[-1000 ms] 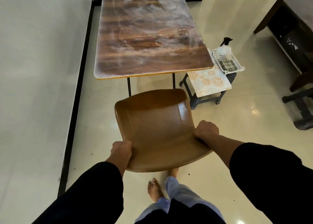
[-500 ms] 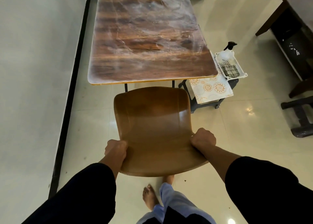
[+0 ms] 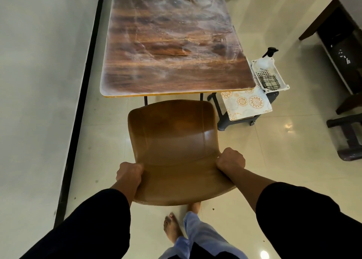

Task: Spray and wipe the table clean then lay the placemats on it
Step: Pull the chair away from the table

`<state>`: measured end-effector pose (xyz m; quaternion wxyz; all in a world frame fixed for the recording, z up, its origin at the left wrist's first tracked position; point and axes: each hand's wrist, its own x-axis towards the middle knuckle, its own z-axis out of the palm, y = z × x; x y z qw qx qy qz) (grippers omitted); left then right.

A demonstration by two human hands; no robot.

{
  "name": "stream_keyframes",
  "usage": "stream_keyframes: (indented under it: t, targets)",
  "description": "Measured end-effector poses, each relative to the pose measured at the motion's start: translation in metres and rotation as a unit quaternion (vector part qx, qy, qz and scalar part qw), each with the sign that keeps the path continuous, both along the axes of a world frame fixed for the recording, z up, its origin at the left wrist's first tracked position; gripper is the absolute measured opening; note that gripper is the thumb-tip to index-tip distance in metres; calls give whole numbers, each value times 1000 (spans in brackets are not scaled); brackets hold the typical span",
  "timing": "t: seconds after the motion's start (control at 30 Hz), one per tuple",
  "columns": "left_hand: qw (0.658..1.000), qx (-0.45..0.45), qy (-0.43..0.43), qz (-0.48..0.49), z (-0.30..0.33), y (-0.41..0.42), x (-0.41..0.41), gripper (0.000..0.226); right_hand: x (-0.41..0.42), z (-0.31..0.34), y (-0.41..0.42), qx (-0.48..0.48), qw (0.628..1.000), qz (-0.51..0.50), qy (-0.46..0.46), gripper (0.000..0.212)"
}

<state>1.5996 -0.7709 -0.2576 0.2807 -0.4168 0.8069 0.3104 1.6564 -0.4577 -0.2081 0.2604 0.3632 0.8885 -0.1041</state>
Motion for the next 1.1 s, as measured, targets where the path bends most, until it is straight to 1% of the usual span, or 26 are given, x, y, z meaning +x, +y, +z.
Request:
stream_keyframes:
  t: [0.23,0.4,0.5,0.57,0.63,0.73,0.8,0.87,0.9,0.93,0.97,1.0,1.03,1.07,1.1]
  targets:
    - [1000,-2,-5,-23,-6,-2,-4,23,8,-6,-3,7,1000,-2,-6,15]
    - [998,-18,-17,-64,-8,-3,-2,22,12,-8,-3,7,1000,2,-4,14]
    - [992,-16,-38,-122,-3,-2,-5,24,11,-7,-2,-6,999,34,-29,12]
    - [979,-23,-46,-196,6,1,-5,25,11,-3,-5,-15,997,59,-44,13]
    - [952,-33,-28,-302,18,8,-2,23,14,2,-9,-31,995,89,-39,19]
    - [895,-38,-10,-445,34,17,10,27,22,12,-18,-38,984,166,-44,31]
    - [862,-29,-2,-505,43,18,20,36,32,24,-24,-81,966,245,-29,37]
    - [833,-8,23,-552,54,17,32,49,49,42,-28,-139,940,311,18,46]
    - [824,17,42,-564,63,15,40,57,60,53,-29,-157,927,340,33,55]
    - [818,51,64,-570,74,14,50,64,71,61,-29,-166,912,372,42,69]
    - [807,80,91,-578,84,10,61,71,82,67,-28,-160,899,406,43,86]
    - [787,89,124,-598,92,6,71,77,92,66,-25,-143,890,431,43,97]
    - [757,71,154,-631,97,1,79,84,100,63,-22,-119,884,450,49,97]
    - [722,33,185,-666,100,-5,86,92,104,58,-19,-94,878,465,67,87]
    - [686,-6,213,-696,97,-11,91,96,105,54,-18,-71,873,475,87,72]
